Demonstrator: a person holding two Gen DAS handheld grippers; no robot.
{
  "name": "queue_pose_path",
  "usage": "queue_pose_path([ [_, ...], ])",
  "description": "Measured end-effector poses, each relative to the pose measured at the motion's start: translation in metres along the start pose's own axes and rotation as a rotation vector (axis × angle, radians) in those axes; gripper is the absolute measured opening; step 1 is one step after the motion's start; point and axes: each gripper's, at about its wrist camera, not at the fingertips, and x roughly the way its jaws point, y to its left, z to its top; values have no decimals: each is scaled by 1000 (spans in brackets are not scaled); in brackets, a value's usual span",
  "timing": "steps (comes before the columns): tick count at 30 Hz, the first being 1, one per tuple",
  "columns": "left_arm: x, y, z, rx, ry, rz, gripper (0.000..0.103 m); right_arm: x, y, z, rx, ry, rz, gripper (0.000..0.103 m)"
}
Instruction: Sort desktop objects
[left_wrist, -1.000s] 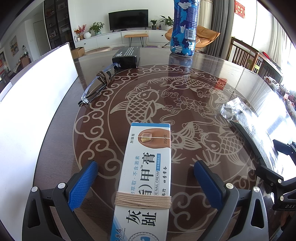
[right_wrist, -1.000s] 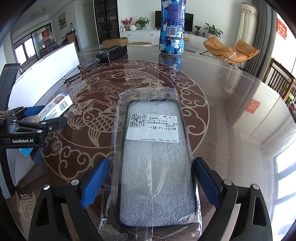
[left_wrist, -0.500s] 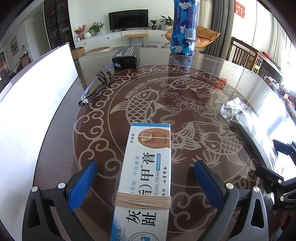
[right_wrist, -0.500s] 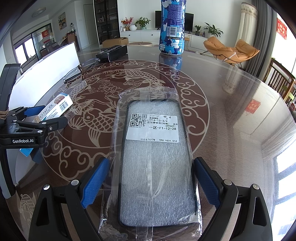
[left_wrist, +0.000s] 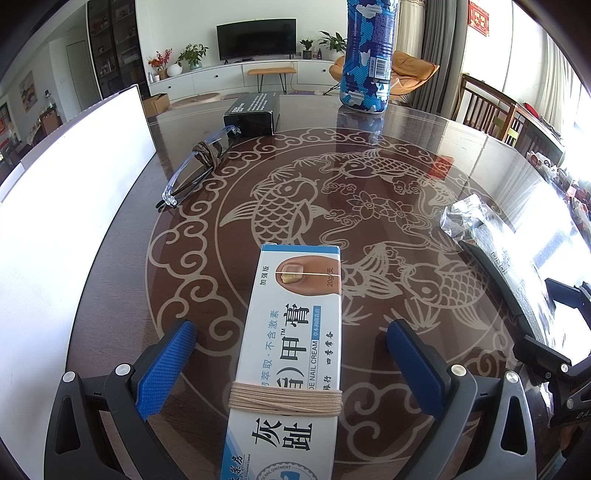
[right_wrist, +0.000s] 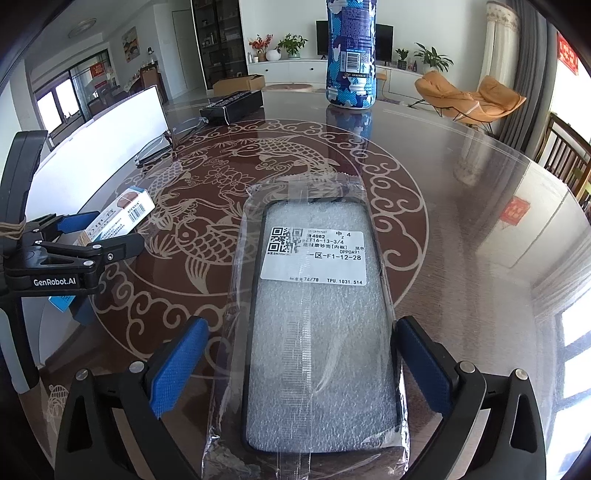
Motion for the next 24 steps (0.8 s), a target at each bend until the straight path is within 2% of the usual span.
queue_pose_path([
  [6,0,0,0,0,0,0,103,-5,-9,0,43,-23,57,101],
  [12,0,0,0,0,0,0,103,-4,-7,0,35,-19,46,101],
  [20,0,0,0,0,0,0,103,-7,-16,-1,72,-34,77,101],
  [24,0,0,0,0,0,0,103,-4,-14,5,40,15,78,102],
])
